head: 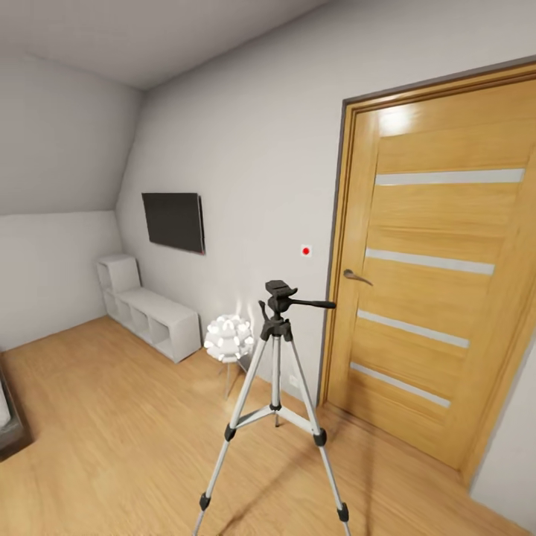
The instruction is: Attach the digital camera to the camera tripod in the bedroom.
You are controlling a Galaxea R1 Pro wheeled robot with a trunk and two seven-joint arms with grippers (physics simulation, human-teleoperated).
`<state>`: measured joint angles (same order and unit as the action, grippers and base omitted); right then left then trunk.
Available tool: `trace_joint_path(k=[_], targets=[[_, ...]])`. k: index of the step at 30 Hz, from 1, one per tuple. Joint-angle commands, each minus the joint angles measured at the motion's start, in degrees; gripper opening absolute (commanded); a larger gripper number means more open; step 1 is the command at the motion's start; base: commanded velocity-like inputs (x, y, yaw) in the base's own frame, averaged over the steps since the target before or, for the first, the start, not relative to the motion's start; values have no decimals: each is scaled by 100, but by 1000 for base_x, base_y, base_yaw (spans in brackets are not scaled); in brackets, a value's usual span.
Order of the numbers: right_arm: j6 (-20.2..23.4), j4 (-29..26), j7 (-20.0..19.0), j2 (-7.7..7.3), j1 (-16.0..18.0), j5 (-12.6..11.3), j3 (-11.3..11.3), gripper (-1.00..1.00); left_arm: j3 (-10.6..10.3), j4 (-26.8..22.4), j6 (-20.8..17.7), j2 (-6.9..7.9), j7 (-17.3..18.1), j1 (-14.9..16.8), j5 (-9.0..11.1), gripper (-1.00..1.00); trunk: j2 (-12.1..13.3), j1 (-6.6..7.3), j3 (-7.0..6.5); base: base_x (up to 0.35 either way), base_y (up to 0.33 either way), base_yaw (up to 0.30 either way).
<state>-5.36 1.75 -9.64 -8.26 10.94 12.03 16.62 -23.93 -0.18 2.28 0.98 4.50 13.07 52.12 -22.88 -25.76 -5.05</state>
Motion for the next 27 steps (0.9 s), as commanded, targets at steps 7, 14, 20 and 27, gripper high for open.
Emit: trace_joint_path(k=[7,14,20,27], targets=[[-42,19,-5,-8,5,54,51,100,-50,9,15,-1,25,3,44,-100,-4,-2,2,30,0,70],[-44,19,-3,-5,5,54,45,100,-50,9,10,-3,25,3,44,-100,-4,-2,2,236,-33,7],[-44,19,-3,-8,5,54,48,100,-50,9,9,-7,25,3,44,-100,-4,-2,2,295,-120,1],[-36,19,-2,-9,5,54,50,100,-50,9,9,-5,25,3,44,-100,-4,-2,2,289,-152,0]])
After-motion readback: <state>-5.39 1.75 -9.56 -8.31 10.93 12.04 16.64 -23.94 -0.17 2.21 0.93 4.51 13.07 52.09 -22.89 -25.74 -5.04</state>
